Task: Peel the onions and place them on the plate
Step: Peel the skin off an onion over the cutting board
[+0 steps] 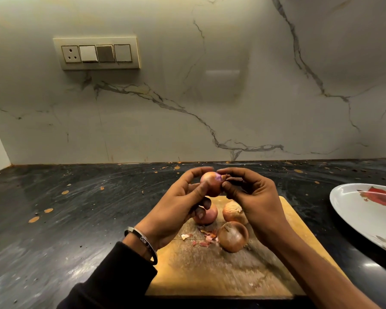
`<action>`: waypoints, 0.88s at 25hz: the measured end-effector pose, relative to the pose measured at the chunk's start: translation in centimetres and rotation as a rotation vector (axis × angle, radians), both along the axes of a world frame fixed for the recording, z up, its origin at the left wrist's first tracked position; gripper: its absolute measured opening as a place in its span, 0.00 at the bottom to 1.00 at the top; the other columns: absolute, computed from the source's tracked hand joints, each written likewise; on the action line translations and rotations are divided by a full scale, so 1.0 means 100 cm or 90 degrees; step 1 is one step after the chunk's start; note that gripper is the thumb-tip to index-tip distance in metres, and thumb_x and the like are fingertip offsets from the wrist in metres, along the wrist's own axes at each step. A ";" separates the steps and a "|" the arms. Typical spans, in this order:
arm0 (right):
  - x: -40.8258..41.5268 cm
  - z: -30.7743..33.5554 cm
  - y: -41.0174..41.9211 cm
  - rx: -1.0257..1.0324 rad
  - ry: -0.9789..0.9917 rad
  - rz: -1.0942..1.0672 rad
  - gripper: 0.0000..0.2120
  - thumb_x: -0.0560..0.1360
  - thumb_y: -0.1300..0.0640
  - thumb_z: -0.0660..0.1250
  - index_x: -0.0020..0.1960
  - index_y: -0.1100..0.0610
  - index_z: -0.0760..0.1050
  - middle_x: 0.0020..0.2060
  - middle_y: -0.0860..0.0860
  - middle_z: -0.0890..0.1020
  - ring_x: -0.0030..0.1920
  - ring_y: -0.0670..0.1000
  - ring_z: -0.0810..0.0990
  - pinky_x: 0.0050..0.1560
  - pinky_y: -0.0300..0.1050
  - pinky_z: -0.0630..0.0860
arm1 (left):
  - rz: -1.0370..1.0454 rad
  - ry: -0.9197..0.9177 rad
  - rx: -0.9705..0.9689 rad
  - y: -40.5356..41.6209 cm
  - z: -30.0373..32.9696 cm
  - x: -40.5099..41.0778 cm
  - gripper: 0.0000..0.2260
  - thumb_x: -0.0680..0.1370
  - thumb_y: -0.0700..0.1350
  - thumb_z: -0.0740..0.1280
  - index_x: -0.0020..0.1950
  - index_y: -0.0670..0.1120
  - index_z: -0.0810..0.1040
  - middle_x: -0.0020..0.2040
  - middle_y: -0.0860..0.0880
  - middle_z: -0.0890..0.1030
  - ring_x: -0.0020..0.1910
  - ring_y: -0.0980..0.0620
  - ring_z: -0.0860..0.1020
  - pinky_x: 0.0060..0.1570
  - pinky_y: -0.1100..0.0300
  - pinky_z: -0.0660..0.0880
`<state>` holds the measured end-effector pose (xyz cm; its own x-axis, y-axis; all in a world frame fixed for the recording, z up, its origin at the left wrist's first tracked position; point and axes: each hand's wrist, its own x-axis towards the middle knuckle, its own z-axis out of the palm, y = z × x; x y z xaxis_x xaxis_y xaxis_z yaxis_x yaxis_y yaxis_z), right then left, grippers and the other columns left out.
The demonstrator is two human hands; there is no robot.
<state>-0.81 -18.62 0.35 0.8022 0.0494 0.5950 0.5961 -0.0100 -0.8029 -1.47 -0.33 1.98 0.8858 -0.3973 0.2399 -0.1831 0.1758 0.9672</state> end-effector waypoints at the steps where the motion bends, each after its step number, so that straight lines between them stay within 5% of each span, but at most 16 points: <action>1: 0.001 0.000 -0.001 0.012 -0.001 0.000 0.12 0.71 0.63 0.73 0.54 0.55 0.83 0.48 0.51 0.86 0.51 0.50 0.85 0.49 0.41 0.81 | -0.011 0.009 -0.004 0.000 0.000 0.000 0.18 0.77 0.50 0.63 0.66 0.50 0.73 0.50 0.44 0.83 0.37 0.53 0.76 0.35 0.61 0.73; 8: -0.004 0.004 0.001 0.057 0.010 0.007 0.08 0.65 0.59 0.73 0.44 0.59 0.81 0.39 0.52 0.85 0.42 0.47 0.83 0.43 0.38 0.79 | -0.050 0.028 0.026 -0.003 -0.003 -0.001 0.20 0.77 0.57 0.57 0.62 0.48 0.74 0.43 0.43 0.82 0.35 0.51 0.76 0.36 0.59 0.72; 16: -0.002 -0.001 0.002 -0.025 -0.009 -0.068 0.08 0.75 0.69 0.70 0.45 0.57 0.79 0.38 0.51 0.82 0.38 0.45 0.79 0.41 0.38 0.78 | -0.037 0.030 0.018 -0.003 -0.005 -0.001 0.20 0.77 0.53 0.59 0.64 0.45 0.73 0.47 0.39 0.82 0.39 0.48 0.77 0.37 0.61 0.76; 22: -0.003 -0.002 0.005 -0.076 0.027 -0.077 0.09 0.79 0.70 0.63 0.47 0.57 0.75 0.39 0.51 0.79 0.38 0.44 0.78 0.41 0.39 0.78 | 0.008 -0.032 0.012 -0.005 -0.008 0.000 0.18 0.76 0.50 0.62 0.65 0.47 0.72 0.48 0.46 0.85 0.49 0.45 0.79 0.52 0.48 0.76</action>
<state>-1.12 -18.10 0.14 0.8310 0.0191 0.5559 0.5501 -0.1769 -0.8162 -1.46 -0.87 1.16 0.8779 -0.3911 0.2762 -0.2332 0.1545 0.9601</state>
